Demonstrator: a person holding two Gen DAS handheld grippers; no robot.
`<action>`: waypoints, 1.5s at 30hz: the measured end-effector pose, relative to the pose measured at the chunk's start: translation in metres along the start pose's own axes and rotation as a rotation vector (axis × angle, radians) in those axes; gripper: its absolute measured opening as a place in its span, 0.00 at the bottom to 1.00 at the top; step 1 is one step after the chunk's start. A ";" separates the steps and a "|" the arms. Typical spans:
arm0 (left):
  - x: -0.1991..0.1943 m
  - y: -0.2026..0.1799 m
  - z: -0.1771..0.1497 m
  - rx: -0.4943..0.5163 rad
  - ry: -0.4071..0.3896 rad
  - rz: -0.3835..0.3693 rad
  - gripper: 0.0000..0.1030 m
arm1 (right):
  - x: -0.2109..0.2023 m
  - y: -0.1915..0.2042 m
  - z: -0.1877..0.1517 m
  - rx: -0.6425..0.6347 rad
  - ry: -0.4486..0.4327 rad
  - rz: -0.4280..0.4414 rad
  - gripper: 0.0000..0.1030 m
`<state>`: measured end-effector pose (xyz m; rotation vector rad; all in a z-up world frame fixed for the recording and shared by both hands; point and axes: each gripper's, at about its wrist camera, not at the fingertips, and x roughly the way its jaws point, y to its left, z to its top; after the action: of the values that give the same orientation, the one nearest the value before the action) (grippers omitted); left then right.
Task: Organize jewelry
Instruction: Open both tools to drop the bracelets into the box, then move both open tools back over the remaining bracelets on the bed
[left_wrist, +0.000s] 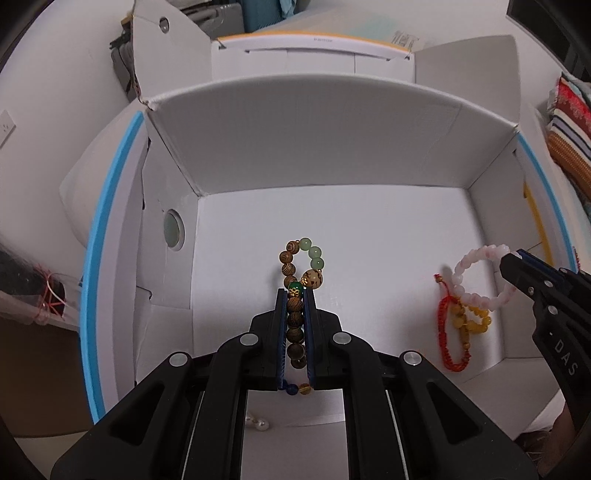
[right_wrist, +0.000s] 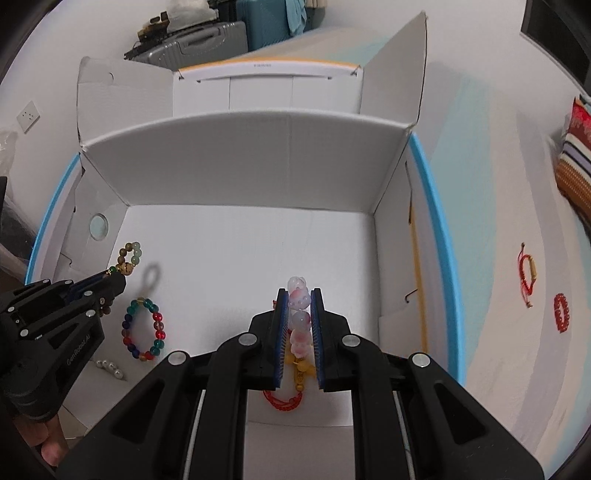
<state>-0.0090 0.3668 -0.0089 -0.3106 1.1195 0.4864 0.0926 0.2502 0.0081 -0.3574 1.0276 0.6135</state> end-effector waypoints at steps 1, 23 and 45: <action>0.001 0.000 0.000 0.000 0.004 0.000 0.07 | 0.001 0.000 -0.001 0.003 0.007 0.001 0.11; -0.036 0.001 -0.003 -0.008 -0.084 0.027 0.58 | -0.025 -0.014 -0.003 0.025 -0.039 0.041 0.61; -0.110 -0.090 -0.007 0.095 -0.247 -0.069 0.94 | -0.109 -0.106 -0.032 0.106 -0.190 -0.019 0.93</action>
<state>-0.0058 0.2629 0.0887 -0.1989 0.8860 0.3972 0.0960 0.1167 0.0878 -0.2112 0.8697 0.5625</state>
